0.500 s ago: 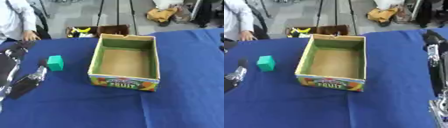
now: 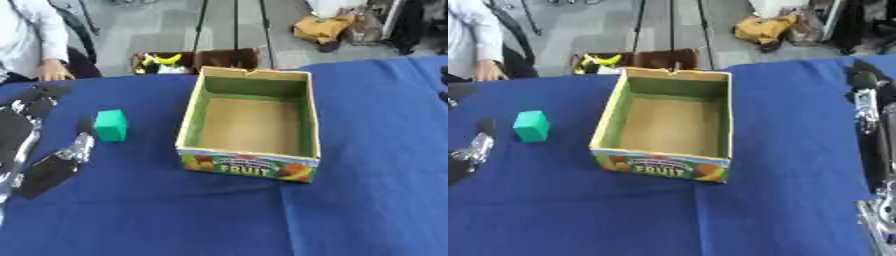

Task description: Pick up objects on the table and place them in the box.

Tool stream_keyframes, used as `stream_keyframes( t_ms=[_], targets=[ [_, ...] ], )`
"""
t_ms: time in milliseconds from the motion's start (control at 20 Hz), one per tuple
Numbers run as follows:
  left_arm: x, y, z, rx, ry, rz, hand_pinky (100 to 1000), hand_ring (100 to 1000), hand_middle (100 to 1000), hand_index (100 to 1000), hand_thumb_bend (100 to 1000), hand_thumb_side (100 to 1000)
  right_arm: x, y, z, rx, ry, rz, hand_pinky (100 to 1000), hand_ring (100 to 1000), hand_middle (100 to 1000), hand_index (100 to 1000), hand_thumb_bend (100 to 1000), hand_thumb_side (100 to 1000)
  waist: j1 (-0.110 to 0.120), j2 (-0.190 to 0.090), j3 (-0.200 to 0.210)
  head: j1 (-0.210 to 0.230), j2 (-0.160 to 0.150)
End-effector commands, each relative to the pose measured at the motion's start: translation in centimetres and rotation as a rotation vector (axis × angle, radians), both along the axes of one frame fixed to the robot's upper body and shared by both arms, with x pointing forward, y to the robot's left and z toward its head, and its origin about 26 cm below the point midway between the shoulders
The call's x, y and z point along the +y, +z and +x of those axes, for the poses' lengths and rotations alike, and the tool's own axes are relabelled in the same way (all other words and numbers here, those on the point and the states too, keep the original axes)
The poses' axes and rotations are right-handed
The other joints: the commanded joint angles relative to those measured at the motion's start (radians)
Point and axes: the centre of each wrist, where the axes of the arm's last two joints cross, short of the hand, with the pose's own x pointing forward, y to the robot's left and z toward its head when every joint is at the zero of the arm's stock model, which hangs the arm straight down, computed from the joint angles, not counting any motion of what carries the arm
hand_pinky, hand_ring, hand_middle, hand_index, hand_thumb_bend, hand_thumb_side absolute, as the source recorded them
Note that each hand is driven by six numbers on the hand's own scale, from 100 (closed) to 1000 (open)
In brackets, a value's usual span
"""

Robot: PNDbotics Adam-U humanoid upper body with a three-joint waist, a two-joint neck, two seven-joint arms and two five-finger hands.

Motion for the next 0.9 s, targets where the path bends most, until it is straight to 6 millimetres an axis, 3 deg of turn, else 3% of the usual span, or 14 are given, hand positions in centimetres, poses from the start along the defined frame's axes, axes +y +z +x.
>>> stream_keyframes(
  t_ms=[50,300,750,900],
  targets=[
    [0.1,0.7,-0.4,-0.025,0.000,0.010,668,781,828,953,203,1000,-0.1,1.1,-0.3,-0.038,-0.001,-0.022,864,901,824,915,100,1000,-0.002,-0.014,0.000,0.000,-0.010],
    [0.7,2.5,-0.4,0.009,-0.023,0.090,694,792,839,964,302,1000,-0.2,1.3,-0.3,-0.044,0.006,-0.055,864,904,829,919,100,1000,0.009,-0.015,0.000,0.012,0.006],
    [1.2,7.8,-0.6,0.091,-0.033,0.239,720,802,847,971,297,1000,-0.3,0.5,0.0,-0.020,0.000,-0.084,864,903,827,919,100,1000,0.032,-0.005,-0.018,0.028,0.005],
    [1.4,8.9,-0.1,0.143,-0.035,0.261,737,814,860,980,392,1000,-0.3,0.5,0.0,-0.020,0.000,-0.089,864,903,826,919,100,1000,0.037,-0.003,-0.025,0.034,0.005]
  ],
)
